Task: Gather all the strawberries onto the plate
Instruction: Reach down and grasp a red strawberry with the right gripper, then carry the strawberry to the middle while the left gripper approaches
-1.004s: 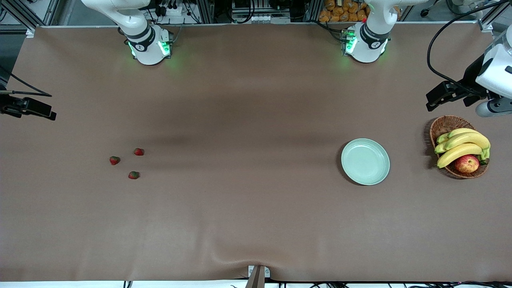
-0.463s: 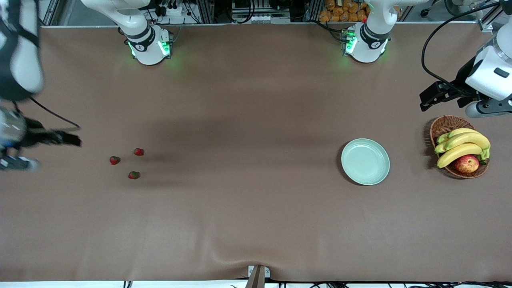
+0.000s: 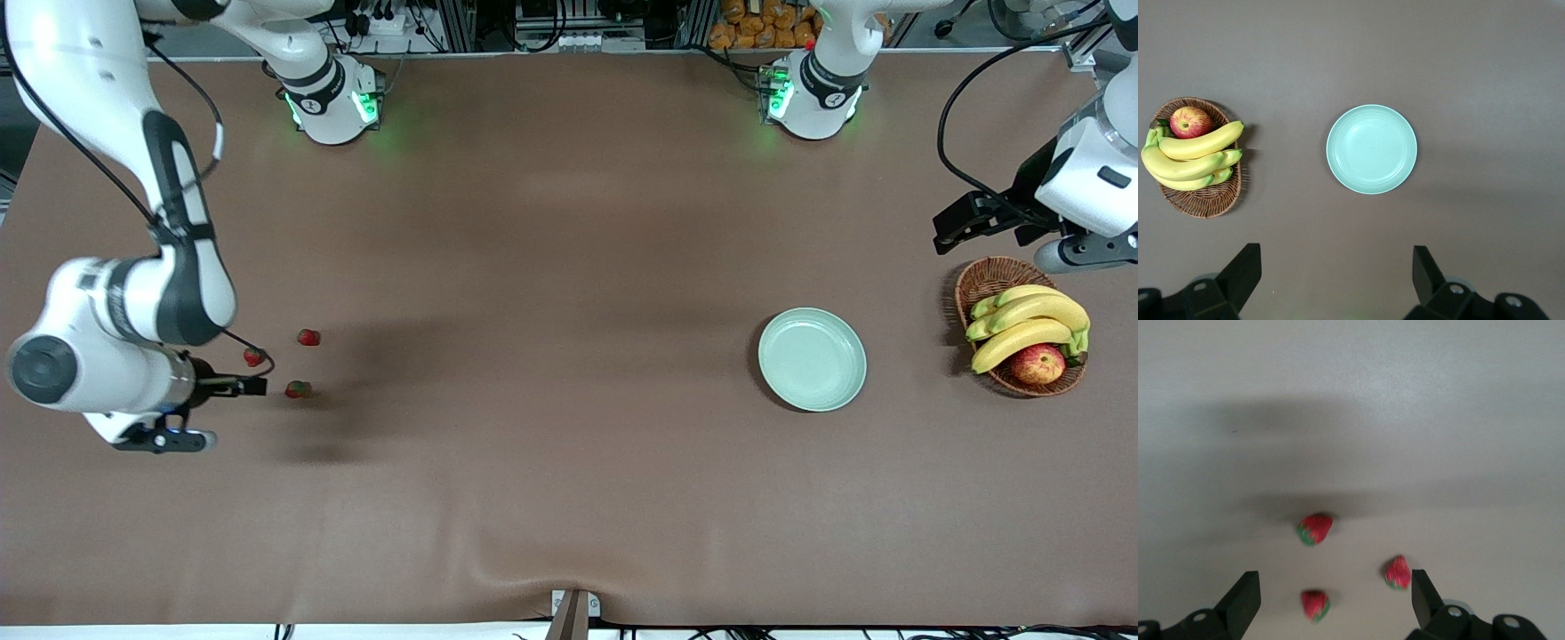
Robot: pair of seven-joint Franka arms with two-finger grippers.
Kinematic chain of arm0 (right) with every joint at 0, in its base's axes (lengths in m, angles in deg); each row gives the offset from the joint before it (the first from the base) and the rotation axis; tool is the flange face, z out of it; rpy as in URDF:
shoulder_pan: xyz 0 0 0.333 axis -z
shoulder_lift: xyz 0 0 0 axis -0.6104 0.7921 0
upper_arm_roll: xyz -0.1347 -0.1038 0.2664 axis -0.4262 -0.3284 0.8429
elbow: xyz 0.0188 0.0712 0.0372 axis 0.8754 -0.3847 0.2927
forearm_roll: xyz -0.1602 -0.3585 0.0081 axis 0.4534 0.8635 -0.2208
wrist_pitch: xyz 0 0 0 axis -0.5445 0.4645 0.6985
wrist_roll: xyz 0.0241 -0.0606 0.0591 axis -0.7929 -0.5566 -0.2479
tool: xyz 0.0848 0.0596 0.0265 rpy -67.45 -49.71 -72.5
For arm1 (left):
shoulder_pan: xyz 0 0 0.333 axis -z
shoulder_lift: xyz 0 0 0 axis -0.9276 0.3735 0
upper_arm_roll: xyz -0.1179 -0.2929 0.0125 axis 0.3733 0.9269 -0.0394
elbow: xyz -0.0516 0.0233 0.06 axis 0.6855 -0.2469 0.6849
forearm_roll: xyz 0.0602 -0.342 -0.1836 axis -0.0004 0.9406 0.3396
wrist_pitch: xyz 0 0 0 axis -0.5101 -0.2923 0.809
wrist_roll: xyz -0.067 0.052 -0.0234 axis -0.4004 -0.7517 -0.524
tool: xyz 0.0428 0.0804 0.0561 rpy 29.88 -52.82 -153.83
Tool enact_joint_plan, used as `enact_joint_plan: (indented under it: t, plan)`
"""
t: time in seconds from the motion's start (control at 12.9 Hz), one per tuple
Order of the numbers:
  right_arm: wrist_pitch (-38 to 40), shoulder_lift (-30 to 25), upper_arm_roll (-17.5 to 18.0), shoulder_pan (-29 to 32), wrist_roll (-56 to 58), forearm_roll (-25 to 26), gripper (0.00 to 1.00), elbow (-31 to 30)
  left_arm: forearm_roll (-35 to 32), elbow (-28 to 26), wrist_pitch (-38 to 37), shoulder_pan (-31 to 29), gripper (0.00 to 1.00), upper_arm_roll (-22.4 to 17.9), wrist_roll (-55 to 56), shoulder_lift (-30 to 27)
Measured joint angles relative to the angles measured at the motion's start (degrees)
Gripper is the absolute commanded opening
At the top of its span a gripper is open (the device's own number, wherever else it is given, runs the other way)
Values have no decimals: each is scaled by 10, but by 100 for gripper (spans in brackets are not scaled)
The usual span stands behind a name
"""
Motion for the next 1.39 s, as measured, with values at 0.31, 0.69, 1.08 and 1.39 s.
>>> enact_joint_plan:
  t: [0.31, 0.69, 1.08, 1.39]
  plan:
    - [-74, 36, 1, -2, 0, -20, 100, -38, 1, 1, -1, -1, 100, -1, 0, 0]
    - [-124, 46, 1, -7, 0, -32, 88, -91, 1, -1, -17, -2, 100, -2, 0, 0]
    - [-124, 47, 5, -17, 0, -35, 53, -99, 3, -3, -13, 0, 100, -2, 0, 10]
    - [-125, 46, 5, -21, 0, -37, 9, -99, 3, -4, -11, 2, 100, -1, 0, 17]
